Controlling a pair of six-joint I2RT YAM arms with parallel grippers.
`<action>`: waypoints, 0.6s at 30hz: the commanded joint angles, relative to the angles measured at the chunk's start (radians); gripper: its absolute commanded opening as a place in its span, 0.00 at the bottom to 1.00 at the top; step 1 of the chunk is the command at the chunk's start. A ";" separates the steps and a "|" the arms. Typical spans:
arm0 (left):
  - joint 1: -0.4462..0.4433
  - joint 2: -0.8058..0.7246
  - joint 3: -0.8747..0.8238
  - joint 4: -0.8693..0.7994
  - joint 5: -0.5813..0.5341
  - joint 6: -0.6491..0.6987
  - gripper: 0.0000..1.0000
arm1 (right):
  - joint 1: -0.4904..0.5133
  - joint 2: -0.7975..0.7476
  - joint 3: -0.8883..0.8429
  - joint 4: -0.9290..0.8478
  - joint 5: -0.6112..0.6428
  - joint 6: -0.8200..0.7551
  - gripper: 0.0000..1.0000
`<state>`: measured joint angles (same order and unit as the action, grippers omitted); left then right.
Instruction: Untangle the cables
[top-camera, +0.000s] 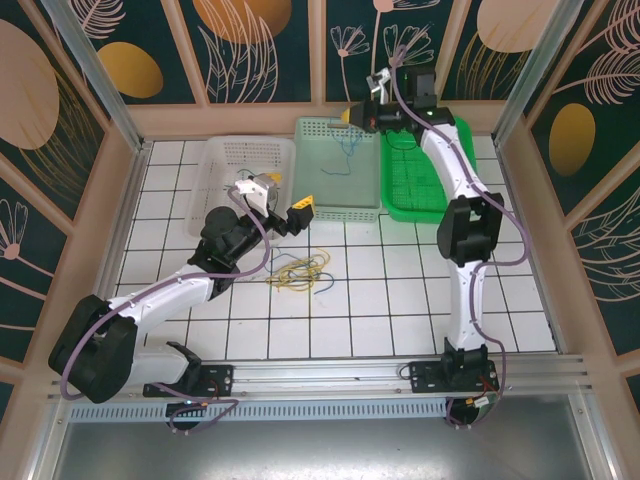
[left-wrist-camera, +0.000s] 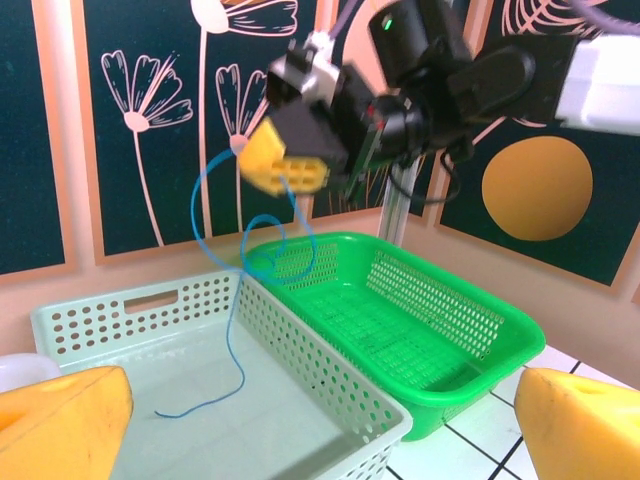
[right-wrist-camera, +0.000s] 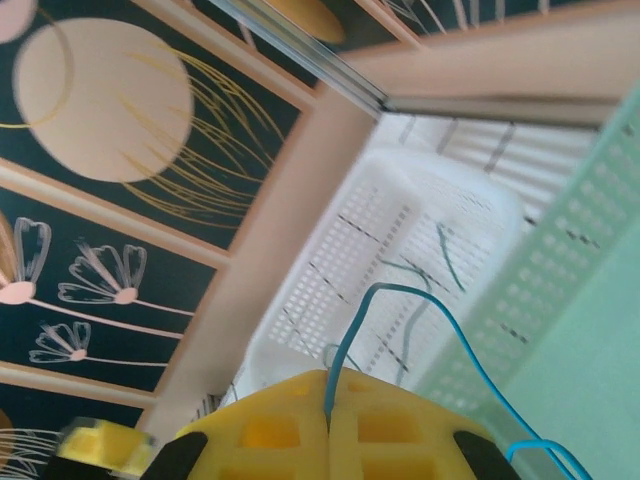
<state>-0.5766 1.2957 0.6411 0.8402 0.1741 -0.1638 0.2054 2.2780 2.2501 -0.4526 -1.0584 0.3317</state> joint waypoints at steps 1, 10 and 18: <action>0.003 -0.015 -0.011 0.011 -0.005 0.014 0.98 | 0.001 0.081 -0.071 -0.076 0.055 -0.065 0.00; 0.003 -0.034 -0.023 -0.021 -0.036 0.027 0.98 | 0.002 0.221 -0.067 -0.128 0.123 -0.095 0.16; 0.004 -0.023 -0.027 -0.014 -0.042 0.016 0.98 | 0.017 0.154 -0.066 -0.144 0.129 -0.123 0.50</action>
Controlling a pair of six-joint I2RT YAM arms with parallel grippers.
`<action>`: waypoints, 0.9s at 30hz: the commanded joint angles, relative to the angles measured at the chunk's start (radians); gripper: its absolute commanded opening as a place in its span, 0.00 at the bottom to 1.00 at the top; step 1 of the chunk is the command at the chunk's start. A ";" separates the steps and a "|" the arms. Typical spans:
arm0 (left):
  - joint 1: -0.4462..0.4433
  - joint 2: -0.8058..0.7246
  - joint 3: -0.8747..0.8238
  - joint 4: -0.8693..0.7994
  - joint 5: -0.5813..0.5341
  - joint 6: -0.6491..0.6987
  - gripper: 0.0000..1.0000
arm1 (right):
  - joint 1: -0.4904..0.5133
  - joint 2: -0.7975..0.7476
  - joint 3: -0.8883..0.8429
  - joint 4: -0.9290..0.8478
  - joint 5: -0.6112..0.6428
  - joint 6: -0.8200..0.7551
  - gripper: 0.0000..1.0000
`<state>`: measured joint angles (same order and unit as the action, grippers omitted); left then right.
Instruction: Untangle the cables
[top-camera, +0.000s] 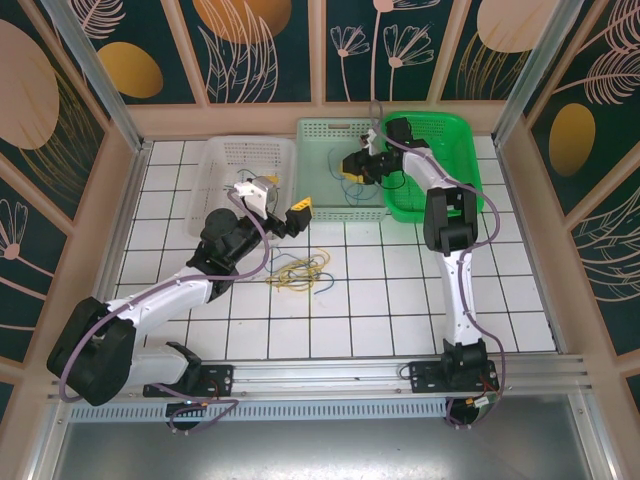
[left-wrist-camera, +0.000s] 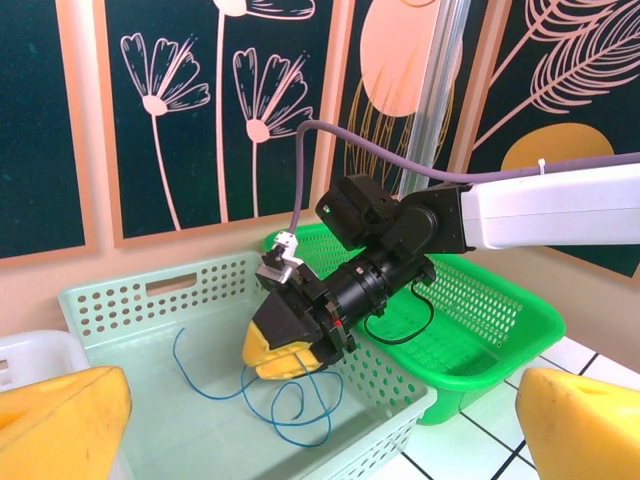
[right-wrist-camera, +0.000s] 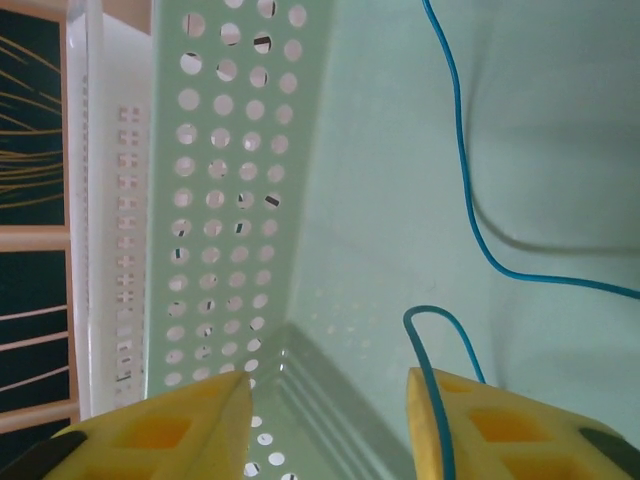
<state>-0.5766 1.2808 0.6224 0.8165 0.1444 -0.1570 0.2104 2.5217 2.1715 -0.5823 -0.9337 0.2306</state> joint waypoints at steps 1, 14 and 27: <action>0.004 -0.005 -0.009 0.010 -0.013 0.007 0.98 | 0.016 -0.102 0.028 -0.016 0.007 -0.022 0.56; 0.003 -0.036 -0.013 -0.084 -0.222 -0.061 0.98 | 0.054 -0.301 0.038 -0.035 0.141 -0.073 0.90; 0.003 -0.137 -0.054 -0.282 -0.444 -0.228 0.99 | 0.165 -0.667 -0.505 0.126 0.459 -0.172 0.74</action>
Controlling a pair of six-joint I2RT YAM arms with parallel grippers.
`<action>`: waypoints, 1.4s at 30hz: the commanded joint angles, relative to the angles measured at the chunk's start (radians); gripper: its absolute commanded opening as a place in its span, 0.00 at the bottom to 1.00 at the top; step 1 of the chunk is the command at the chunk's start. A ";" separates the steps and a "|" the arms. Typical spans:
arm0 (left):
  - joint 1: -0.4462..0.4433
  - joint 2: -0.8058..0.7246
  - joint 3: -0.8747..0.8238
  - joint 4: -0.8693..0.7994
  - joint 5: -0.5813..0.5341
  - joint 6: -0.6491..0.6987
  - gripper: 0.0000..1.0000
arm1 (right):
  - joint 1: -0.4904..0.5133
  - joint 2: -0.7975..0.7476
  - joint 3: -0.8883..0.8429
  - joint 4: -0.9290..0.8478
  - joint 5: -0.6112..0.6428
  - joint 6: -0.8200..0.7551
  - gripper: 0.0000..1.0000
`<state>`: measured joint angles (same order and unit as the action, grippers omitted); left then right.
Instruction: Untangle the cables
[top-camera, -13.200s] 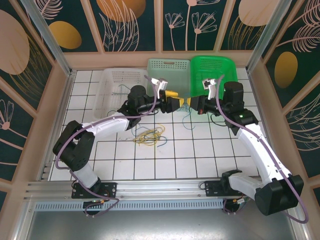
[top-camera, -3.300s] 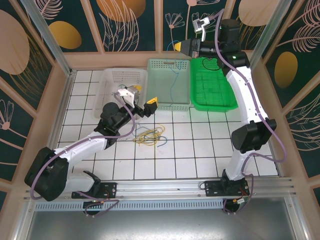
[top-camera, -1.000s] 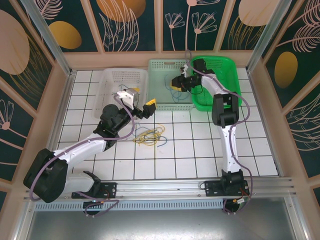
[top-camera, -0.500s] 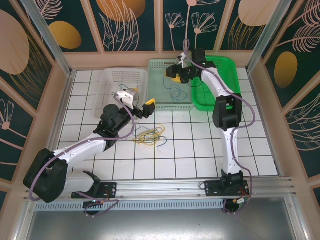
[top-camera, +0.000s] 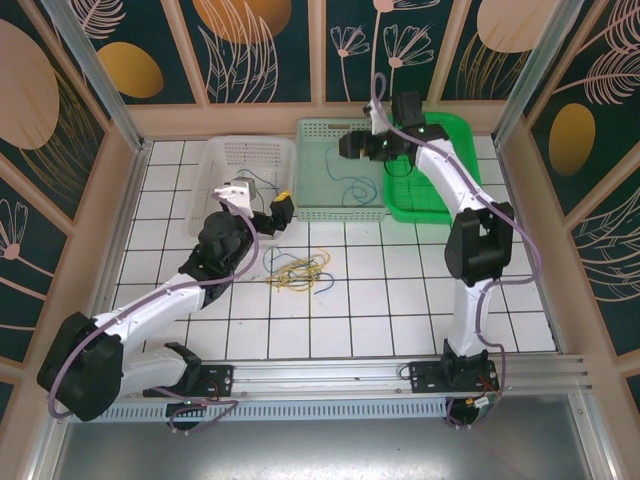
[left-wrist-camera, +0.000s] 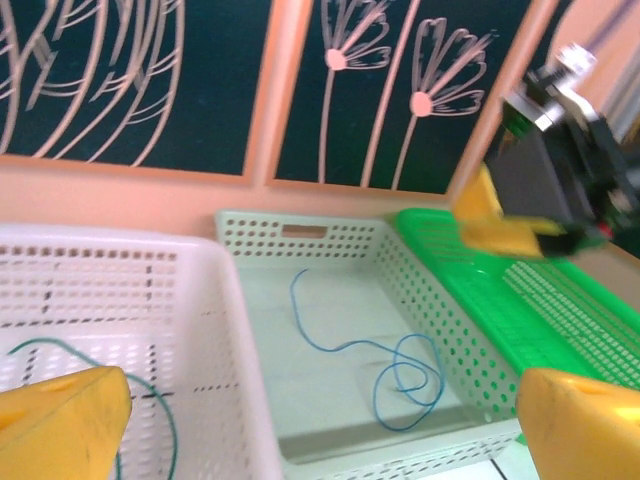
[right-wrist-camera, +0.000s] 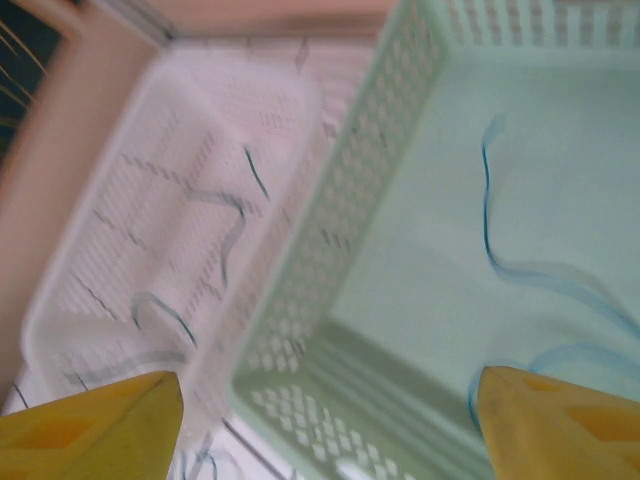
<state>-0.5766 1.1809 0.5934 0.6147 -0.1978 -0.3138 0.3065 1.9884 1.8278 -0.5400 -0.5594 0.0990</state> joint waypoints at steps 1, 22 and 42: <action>0.003 -0.053 -0.035 -0.105 -0.121 -0.092 0.99 | 0.093 -0.194 -0.264 0.130 0.094 -0.038 0.71; 0.006 -0.112 -0.212 -0.140 0.005 -0.246 0.99 | 0.361 -0.337 -0.947 0.621 0.225 0.047 0.42; 0.005 -0.143 -0.230 -0.138 -0.021 -0.240 0.98 | 0.395 -0.188 -0.891 0.634 0.210 0.004 0.29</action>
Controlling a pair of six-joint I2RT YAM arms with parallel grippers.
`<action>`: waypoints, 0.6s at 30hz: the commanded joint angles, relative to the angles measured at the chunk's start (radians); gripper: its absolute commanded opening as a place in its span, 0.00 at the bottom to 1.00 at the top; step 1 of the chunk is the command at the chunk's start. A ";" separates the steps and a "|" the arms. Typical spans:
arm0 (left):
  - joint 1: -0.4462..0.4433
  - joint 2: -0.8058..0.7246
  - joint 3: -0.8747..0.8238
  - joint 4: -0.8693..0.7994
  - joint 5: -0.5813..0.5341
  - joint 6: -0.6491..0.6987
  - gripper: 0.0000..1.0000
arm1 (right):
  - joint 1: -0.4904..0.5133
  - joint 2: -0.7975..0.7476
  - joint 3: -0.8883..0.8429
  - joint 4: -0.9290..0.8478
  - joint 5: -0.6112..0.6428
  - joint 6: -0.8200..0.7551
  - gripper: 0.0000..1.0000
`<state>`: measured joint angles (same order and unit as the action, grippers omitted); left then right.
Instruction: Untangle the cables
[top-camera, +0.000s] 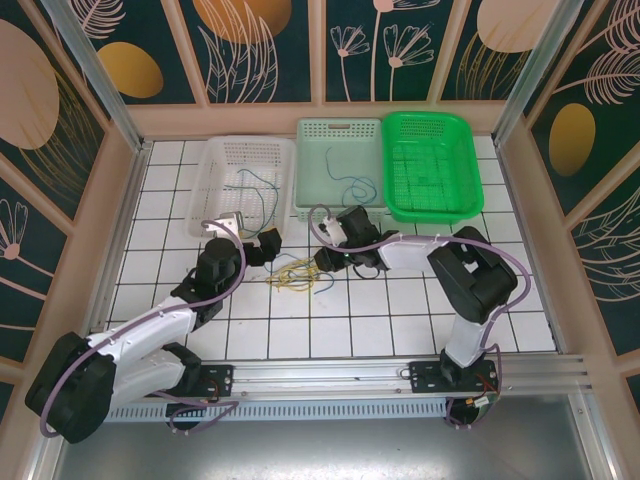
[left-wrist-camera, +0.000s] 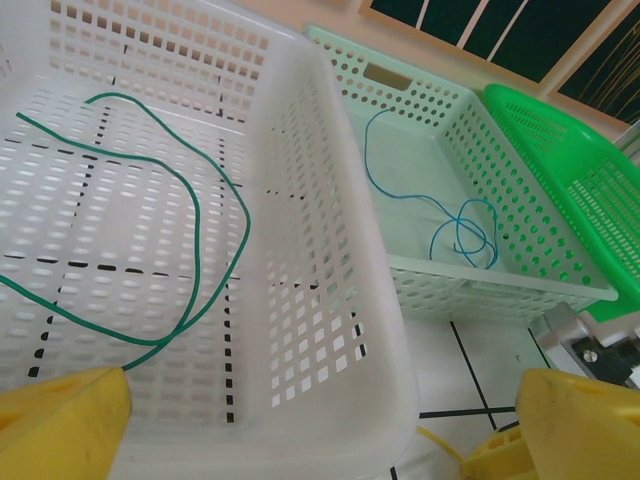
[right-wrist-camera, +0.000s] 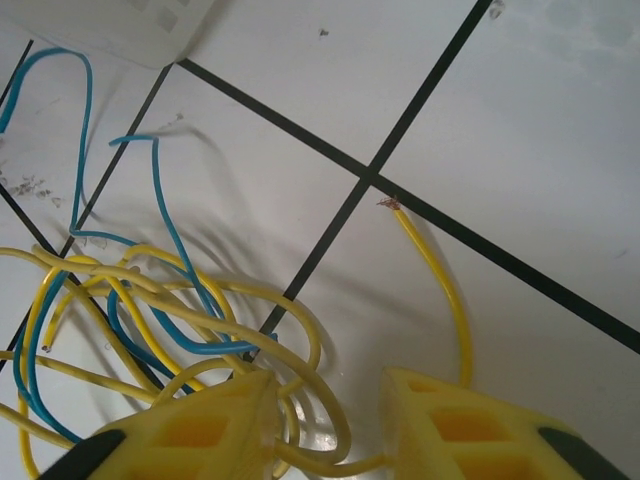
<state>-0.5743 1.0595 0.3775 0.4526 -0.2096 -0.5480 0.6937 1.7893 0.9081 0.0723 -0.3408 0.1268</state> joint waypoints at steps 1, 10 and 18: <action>0.003 -0.023 -0.015 0.024 -0.010 -0.004 0.98 | 0.007 0.011 0.029 0.024 -0.010 -0.026 0.26; 0.002 -0.031 -0.012 0.026 0.015 0.005 0.98 | 0.007 -0.110 -0.032 0.054 0.020 -0.034 0.00; -0.001 0.098 0.047 0.116 0.269 0.061 0.96 | 0.010 -0.390 -0.126 -0.072 0.159 -0.100 0.00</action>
<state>-0.5743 1.1088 0.3801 0.4961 -0.0681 -0.5243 0.6960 1.4742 0.8062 0.0547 -0.2588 0.0700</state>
